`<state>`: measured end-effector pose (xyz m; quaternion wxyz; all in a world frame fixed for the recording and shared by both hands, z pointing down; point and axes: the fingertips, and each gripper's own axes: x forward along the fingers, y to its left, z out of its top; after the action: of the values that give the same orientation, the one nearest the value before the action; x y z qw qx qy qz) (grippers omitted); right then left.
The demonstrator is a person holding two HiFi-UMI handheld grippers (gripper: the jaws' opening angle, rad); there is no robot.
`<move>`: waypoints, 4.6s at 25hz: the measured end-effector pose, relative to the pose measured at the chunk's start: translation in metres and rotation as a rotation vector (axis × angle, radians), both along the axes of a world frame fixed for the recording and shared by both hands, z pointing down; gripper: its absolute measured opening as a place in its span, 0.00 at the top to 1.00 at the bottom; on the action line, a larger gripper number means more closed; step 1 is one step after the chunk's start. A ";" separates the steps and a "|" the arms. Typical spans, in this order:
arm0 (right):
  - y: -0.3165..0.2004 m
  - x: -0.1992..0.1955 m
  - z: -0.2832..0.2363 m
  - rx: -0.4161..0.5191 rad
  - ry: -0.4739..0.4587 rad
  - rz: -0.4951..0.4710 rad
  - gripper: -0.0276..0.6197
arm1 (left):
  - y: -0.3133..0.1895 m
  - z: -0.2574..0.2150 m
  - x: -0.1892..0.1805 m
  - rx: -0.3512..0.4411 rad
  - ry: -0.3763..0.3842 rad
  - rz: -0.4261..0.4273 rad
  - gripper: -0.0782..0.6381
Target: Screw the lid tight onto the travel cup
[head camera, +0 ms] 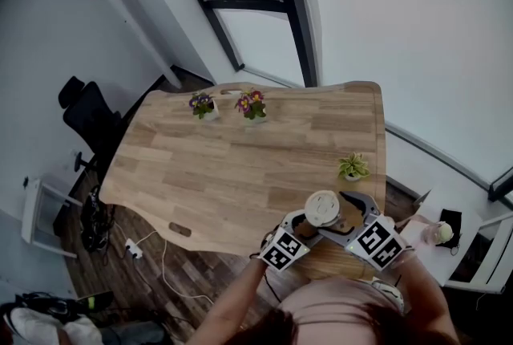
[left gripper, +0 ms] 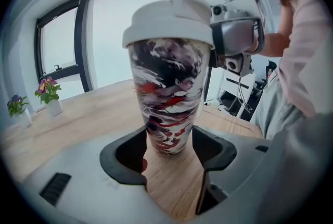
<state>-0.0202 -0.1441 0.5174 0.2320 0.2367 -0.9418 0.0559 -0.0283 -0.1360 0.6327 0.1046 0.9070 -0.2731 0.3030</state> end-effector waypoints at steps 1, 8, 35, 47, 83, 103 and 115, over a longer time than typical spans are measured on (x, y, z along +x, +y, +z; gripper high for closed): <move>-0.001 -0.001 0.000 -0.003 0.004 -0.016 0.41 | 0.000 0.000 0.000 -0.002 0.004 0.011 0.51; 0.001 -0.002 -0.002 0.021 -0.029 0.020 0.41 | 0.001 0.000 0.003 0.017 -0.023 -0.007 0.51; 0.001 0.003 0.006 0.034 -0.012 0.165 0.41 | 0.003 -0.001 0.007 -0.028 0.033 -0.185 0.51; 0.006 0.016 -0.008 0.023 -0.041 0.213 0.41 | 0.013 -0.014 -0.005 -0.013 0.030 -0.249 0.50; 0.052 0.057 -0.070 0.055 -0.210 0.318 0.86 | 0.068 -0.151 -0.046 0.232 0.218 -0.678 0.87; 0.108 0.086 -0.139 0.164 -0.292 0.337 0.96 | 0.132 -0.220 -0.023 0.341 0.249 -0.718 0.89; 0.130 0.090 -0.155 0.184 -0.280 0.341 0.96 | 0.156 -0.253 -0.013 0.382 0.294 -0.726 0.89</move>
<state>0.0696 -0.0141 0.3624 0.0639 0.4027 -0.9122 0.0403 -0.0418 0.0202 0.3792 0.0725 0.7887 -0.6078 0.0580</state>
